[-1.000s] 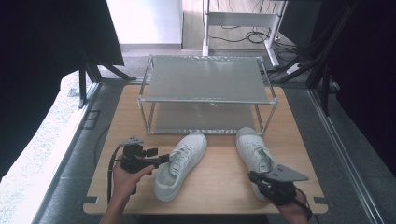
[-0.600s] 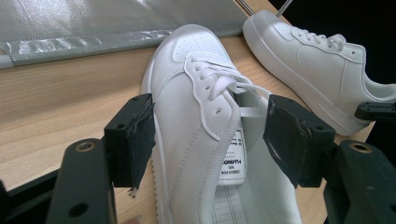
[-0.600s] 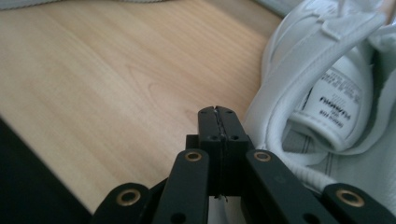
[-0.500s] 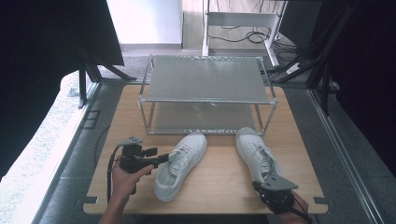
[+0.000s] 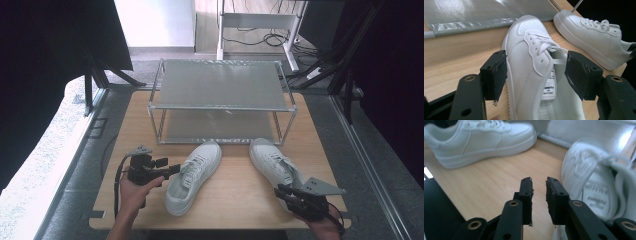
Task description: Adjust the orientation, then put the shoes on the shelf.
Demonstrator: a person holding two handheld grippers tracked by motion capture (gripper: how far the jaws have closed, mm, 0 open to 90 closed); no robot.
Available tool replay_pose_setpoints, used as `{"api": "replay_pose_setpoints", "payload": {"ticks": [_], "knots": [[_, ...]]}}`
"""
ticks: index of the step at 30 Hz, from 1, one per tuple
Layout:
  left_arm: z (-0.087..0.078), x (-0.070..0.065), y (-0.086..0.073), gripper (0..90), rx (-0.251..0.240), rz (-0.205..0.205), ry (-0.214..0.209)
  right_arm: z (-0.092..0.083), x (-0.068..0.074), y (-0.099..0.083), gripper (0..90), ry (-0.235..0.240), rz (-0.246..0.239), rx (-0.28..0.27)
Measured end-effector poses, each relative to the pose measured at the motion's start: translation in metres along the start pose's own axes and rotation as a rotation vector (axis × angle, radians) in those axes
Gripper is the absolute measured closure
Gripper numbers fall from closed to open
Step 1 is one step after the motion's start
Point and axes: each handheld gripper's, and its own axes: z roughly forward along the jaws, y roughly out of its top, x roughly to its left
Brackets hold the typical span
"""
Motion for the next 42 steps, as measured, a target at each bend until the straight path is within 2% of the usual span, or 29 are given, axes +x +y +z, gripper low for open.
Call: {"api": "replay_pose_setpoints", "payload": {"ticks": [1,5,7,11,16,19,24,28,29,33,40,41,42], "knots": [[-0.003,-0.003,0.002,34.7,-0.011,0.017,0.006,0.0,-0.001,0.002,71.1,-0.003,-0.006,-0.004],[-0.013,-0.008,0.007,35.1,-0.046,0.043,0.007,0.001,-0.005,0.013,64.4,-0.018,-0.012,-0.011],[-0.014,-0.009,0.007,35.4,-0.051,0.045,0.006,0.002,-0.009,0.018,60.0,-0.026,-0.013,-0.018],[-0.016,-0.008,0.007,35.5,-0.063,0.064,-0.007,0.003,-0.018,0.027,48.6,-0.07,-0.007,-0.03],[-0.018,-0.015,0.011,34.5,-0.071,0.102,-0.024,0.001,-0.026,0.038,43.8,-0.091,-0.027,-0.017],[-0.018,-0.016,0.012,34.7,-0.066,0.108,-0.021,0.001,-0.034,0.042,43.4,-0.079,-0.022,-0.018],[-0.014,-0.019,0.019,37.7,-0.043,0.114,-0.006,0.005,-0.046,0.045,43.4,-0.083,-0.014,0.012],[-0.012,-0.019,0.021,39.4,-0.021,0.118,0.006,0.006,-0.051,0.044,43.4,-0.091,-0.005,0.019],[-0.009,-0.018,0.022,39.5,0.008,0.122,0.026,0.006,-0.054,0.043,43.2,-0.097,0.006,0.02],[-0.003,-0.018,0.021,39.1,0.039,0.135,0.052,0.006,-0.061,0.04,43.2,-0.104,0.031,0.03],[0.018,-0.022,0.018,39.3,0.126,0.178,0.116,0.012,-0.068,0.032,43.1,-0.116,0.04,0.059],[0.018,-0.022,0.018,39.6,0.126,0.178,0.116,0.012,-0.068,0.032,43.1,-0.116,0.04,0.059],[0.024,-0.024,0.017,40.4,0.137,0.192,0.142,0.014,-0.07,0.031,43.2,-0.118,0.045,0.067]]}}
